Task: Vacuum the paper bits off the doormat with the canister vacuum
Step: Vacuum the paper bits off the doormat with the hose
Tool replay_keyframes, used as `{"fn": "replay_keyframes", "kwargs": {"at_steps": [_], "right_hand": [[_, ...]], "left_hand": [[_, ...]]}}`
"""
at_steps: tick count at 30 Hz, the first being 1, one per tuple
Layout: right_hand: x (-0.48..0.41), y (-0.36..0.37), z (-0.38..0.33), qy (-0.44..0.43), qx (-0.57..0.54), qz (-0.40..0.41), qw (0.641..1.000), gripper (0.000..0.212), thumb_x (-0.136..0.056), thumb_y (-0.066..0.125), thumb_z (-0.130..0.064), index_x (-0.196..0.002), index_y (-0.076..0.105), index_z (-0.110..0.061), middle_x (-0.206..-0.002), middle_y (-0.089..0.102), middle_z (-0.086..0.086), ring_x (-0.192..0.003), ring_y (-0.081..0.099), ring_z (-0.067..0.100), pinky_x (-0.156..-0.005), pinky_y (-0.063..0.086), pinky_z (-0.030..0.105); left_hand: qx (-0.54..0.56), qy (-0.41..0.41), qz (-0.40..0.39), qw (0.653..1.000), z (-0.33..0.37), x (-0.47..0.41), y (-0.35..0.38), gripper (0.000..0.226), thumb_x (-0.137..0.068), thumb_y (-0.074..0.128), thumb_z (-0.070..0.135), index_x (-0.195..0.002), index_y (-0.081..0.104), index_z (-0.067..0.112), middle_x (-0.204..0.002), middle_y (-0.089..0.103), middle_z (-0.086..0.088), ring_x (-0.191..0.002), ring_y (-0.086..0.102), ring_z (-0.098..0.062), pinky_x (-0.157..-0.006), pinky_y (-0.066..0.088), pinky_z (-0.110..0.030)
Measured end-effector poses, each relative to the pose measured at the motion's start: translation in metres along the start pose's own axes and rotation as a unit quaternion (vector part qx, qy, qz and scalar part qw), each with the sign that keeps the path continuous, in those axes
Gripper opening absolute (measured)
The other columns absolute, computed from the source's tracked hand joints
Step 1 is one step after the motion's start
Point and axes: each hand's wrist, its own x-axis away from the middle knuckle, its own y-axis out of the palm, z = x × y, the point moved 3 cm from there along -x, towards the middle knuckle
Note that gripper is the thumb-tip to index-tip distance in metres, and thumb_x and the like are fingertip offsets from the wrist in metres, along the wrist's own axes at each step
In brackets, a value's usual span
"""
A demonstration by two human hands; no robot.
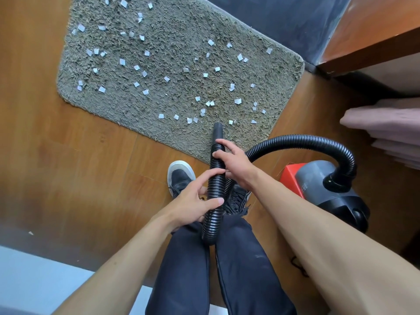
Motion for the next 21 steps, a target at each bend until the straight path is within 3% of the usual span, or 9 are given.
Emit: {"fn": "replay_keyframes", "kwargs": {"at_steps": [3, 8, 11, 14, 17, 18, 21], "right_hand": [[-0.002, 0.004, -0.003, -0.003, 0.004, -0.006, 1.0, 0.044, -0.09, 0.058, -0.01, -0.129, 0.055, -0.031, -0.103, 0.064, 0.007, -0.082, 0.065, 0.017, -0.068, 0.055, 0.035], [-0.002, 0.001, -0.003, -0.003, -0.006, 0.015, 1.0, 0.044, -0.09, 0.058, -0.01, -0.13, 0.054, -0.028, -0.1, 0.063, 0.006, -0.077, 0.064, 0.015, -0.062, 0.053, 0.032], [0.0, -0.009, -0.001, -0.004, -0.026, 0.04, 0.999, 0.045, -0.092, 0.058, -0.008, -0.132, 0.053, -0.027, -0.103, 0.064, 0.008, -0.078, 0.065, 0.018, -0.064, 0.054, 0.033], [0.003, -0.02, -0.001, 0.001, -0.053, 0.041, 0.998, 0.047, -0.094, 0.058, -0.007, -0.136, 0.051, -0.027, -0.11, 0.063, 0.007, -0.081, 0.065, 0.019, -0.061, 0.055, 0.032], [0.004, -0.028, -0.003, 0.002, -0.062, 0.031, 0.998, 0.048, -0.095, 0.059, -0.007, -0.136, 0.05, -0.029, -0.112, 0.064, 0.007, -0.081, 0.066, 0.018, -0.059, 0.055, 0.031], [0.004, -0.029, -0.004, 0.002, -0.064, 0.027, 0.998, 0.048, -0.095, 0.059, -0.007, -0.136, 0.05, -0.029, -0.112, 0.064, 0.007, -0.081, 0.066, 0.017, -0.058, 0.055, 0.03], [0.004, -0.025, -0.006, 0.008, -0.057, 0.015, 0.998, 0.047, -0.095, 0.058, -0.007, -0.136, 0.051, -0.029, -0.112, 0.064, 0.007, -0.078, 0.065, 0.016, -0.056, 0.053, 0.028]], "left_hand": [[0.003, 0.001, 0.009, 1.0, 0.0, 0.0, -0.003, 0.059, -0.096, 0.06, 0.006, -0.132, 0.048, 0.051, -0.115, 0.067, -0.017, -0.084, 0.066, -0.023, -0.079, 0.057, -0.051], [-0.014, 0.005, 0.003, 1.0, 0.001, -0.002, -0.005, 0.06, -0.097, 0.059, 0.006, -0.133, 0.047, 0.052, -0.105, 0.068, -0.006, -0.085, 0.066, -0.023, -0.083, 0.054, -0.06], [-0.029, 0.006, -0.009, 1.0, 0.003, -0.009, -0.001, 0.06, -0.096, 0.06, 0.008, -0.133, 0.047, 0.053, -0.099, 0.066, -0.005, -0.082, 0.061, -0.031, -0.076, 0.052, -0.063], [-0.048, 0.01, -0.021, 0.999, 0.007, -0.016, 0.004, 0.06, -0.095, 0.062, 0.009, -0.132, 0.047, 0.054, -0.108, 0.064, -0.016, -0.082, 0.06, -0.033, -0.073, 0.05, -0.055], [-0.056, 0.018, -0.029, 0.998, 0.012, -0.018, 0.008, 0.06, -0.096, 0.06, 0.005, -0.136, 0.046, 0.047, -0.111, 0.064, -0.013, -0.081, 0.066, -0.018, -0.063, 0.057, -0.035], [-0.056, 0.021, -0.03, 0.998, 0.013, -0.018, 0.009, 0.059, -0.096, 0.06, 0.004, -0.136, 0.046, 0.046, -0.111, 0.063, -0.011, -0.082, 0.066, -0.017, -0.063, 0.058, -0.034], [-0.051, 0.015, -0.025, 0.998, 0.012, -0.016, 0.007, 0.06, -0.095, 0.061, 0.005, -0.134, 0.046, 0.049, -0.114, 0.063, -0.018, -0.085, 0.064, -0.032, -0.075, 0.053, -0.065]]}}
